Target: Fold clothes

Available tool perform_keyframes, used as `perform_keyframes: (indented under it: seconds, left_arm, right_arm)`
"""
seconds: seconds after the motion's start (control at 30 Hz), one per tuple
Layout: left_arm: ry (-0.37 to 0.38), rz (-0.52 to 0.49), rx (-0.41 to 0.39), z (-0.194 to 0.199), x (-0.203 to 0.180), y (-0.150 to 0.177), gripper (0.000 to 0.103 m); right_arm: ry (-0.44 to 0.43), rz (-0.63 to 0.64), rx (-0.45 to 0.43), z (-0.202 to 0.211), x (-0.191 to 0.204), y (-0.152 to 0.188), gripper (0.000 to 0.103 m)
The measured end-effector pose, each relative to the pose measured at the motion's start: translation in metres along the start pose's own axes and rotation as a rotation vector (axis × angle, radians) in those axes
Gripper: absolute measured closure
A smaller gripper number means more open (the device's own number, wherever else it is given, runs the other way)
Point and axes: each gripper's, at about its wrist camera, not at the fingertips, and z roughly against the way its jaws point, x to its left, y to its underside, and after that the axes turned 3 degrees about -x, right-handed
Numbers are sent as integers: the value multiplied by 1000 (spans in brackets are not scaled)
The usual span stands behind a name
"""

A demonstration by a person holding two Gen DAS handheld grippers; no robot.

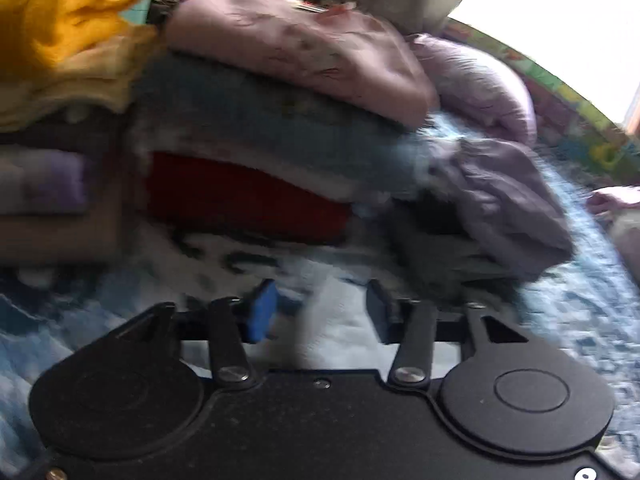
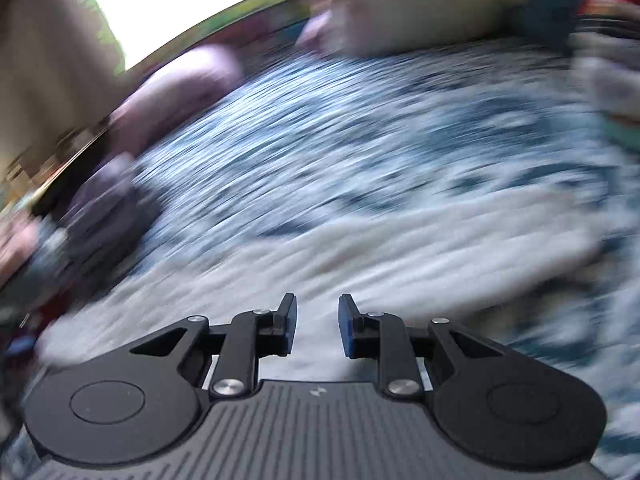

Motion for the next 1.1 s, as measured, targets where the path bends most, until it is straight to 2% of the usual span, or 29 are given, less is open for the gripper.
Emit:
perform_keyframes:
  seconds: [0.03,0.07,0.1,0.17,0.2,0.27,0.3,0.33,0.37,0.4,0.47,0.53,0.57,0.63,0.67,0.77,0.83,0.87,0.9,1.0,1.03,1.1]
  left_arm:
    - [10,16,37,-5,4,3,60]
    - [27,36,82,-11,8,7,93]
    - [45,56,127,-17,12,11,93]
    - [39,82,87,5,21,12,94]
    - [34,95,61,18,25,12,94]
    - [-4,107,68,25,30,17,90]
    - [-25,113,74,27,32,19,84]
    - [-53,80,106,18,31,22,75]
    - [-83,38,145,6,28,26,72]
    - [-94,43,128,10,30,24,72]
    - [-150,3,-15,36,24,17,71]
    - [-96,-53,-61,49,11,16,71]
    - [-11,-52,-34,50,7,18,71]
    - [183,-51,105,40,-4,29,71]
    - [174,-42,117,39,-5,31,71]
    - [70,-8,109,37,-5,35,75]
    - [-26,60,-6,49,15,19,70]
    - [-60,75,-28,48,26,11,60]
    - [-91,86,-41,45,37,5,54]
    - [-38,94,-13,35,43,2,55]
    - [-17,96,-2,31,45,2,57]
    - [25,100,19,24,48,1,98]
  right_arm:
    - [-28,28,21,-7,14,6,78]
    - [-52,53,40,-14,28,12,77]
    - [-65,67,59,-20,39,18,77]
    - [-68,72,93,-31,55,29,77]
    - [-61,66,107,-35,60,34,76]
    - [-45,49,104,-38,63,39,76]
    - [-43,39,101,-37,63,39,76]
    - [-42,31,102,-38,62,39,75]
    - [-41,24,105,-38,62,38,75]
    - [-40,23,111,-39,62,37,75]
    - [-38,27,124,-39,62,35,75]
    - [-41,31,134,-33,62,36,74]
    - [-43,41,135,-30,62,38,74]
    - [-44,72,135,-25,62,44,73]
    - [-44,88,135,-23,62,47,73]
    - [-39,133,134,-15,65,56,73]
    - [-39,153,136,-7,66,60,72]
    - [-41,157,137,-3,65,61,72]
    - [-42,157,137,1,64,63,72]
    - [-46,155,145,8,61,66,70]
    - [-43,154,148,10,60,68,70]
    - [-33,145,149,11,60,70,69]
